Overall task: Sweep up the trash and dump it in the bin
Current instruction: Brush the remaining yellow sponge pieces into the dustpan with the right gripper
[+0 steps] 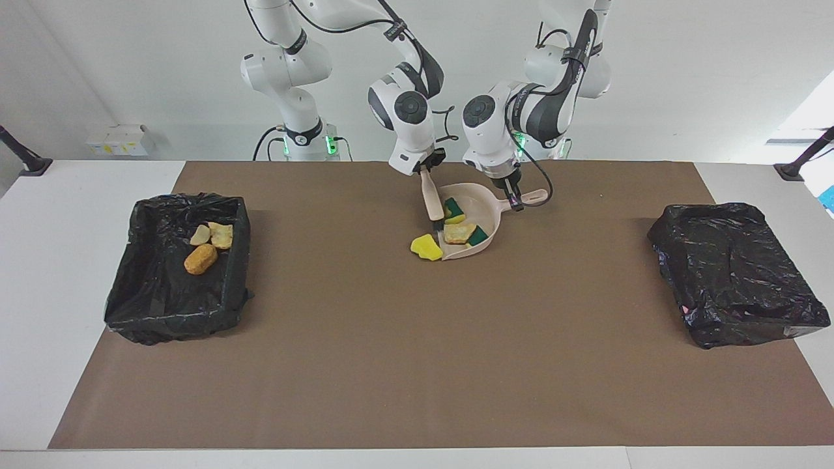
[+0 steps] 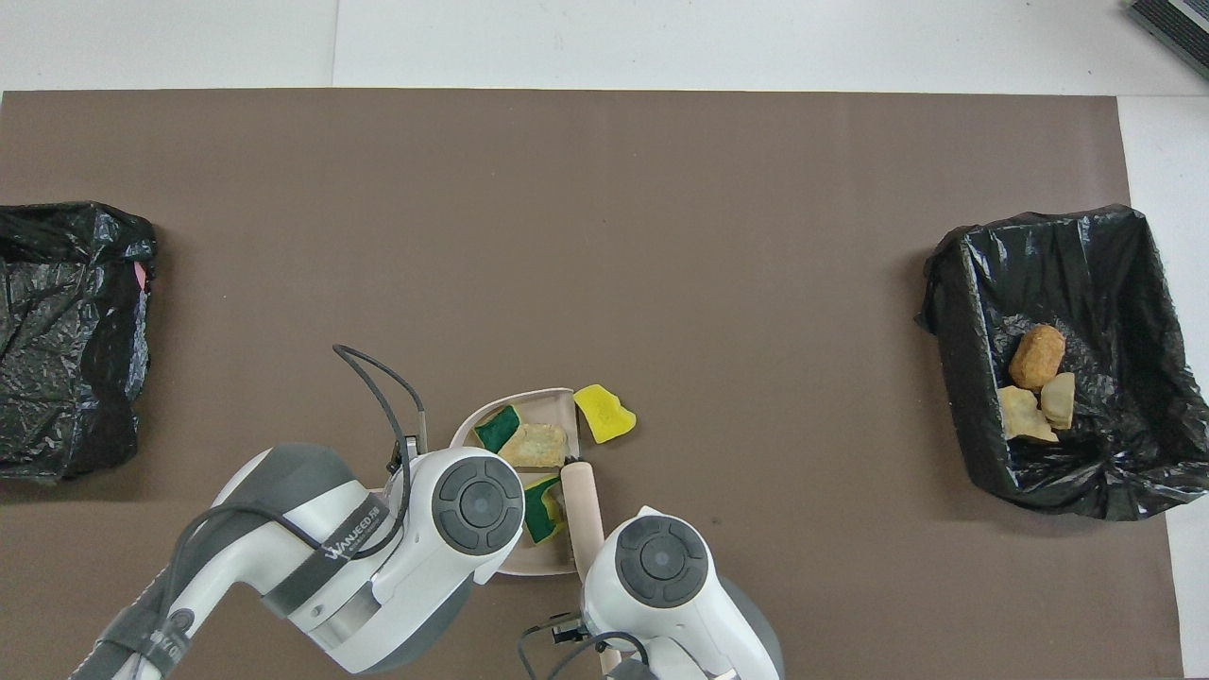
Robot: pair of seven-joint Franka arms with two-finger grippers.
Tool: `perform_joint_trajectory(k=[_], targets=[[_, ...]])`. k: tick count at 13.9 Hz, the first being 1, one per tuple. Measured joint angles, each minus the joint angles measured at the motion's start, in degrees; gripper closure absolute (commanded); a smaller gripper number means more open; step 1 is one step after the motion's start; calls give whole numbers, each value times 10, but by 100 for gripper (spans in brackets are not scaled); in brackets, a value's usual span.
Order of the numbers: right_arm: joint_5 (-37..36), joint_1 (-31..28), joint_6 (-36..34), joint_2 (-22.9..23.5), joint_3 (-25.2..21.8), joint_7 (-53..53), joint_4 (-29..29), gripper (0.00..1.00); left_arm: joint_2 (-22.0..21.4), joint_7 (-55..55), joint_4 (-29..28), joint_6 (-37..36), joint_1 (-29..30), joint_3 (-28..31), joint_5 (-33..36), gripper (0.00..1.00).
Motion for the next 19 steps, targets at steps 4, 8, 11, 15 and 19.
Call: perform_joint_trajectory(k=[4, 8, 11, 15, 19], targets=[[-15, 0, -69, 5, -6, 3, 41, 100, 2, 0, -2, 12, 1, 2, -1, 100], [-141, -51, -125, 11, -13, 40, 64, 100, 5, -1, -2, 24, 11, 2, -13, 100], [-229, -95, -126, 31, -14, 43, 76, 100, 9, -3, -2, 31, 17, 3, -15, 100], [-270, -124, -126, 97, -14, 43, 125, 100, 9, -12, -2, 31, 19, 2, -16, 100], [-255, -104, -126, 131, -4, 39, 148, 100, 9, -13, -2, 31, 20, 2, -16, 100]])
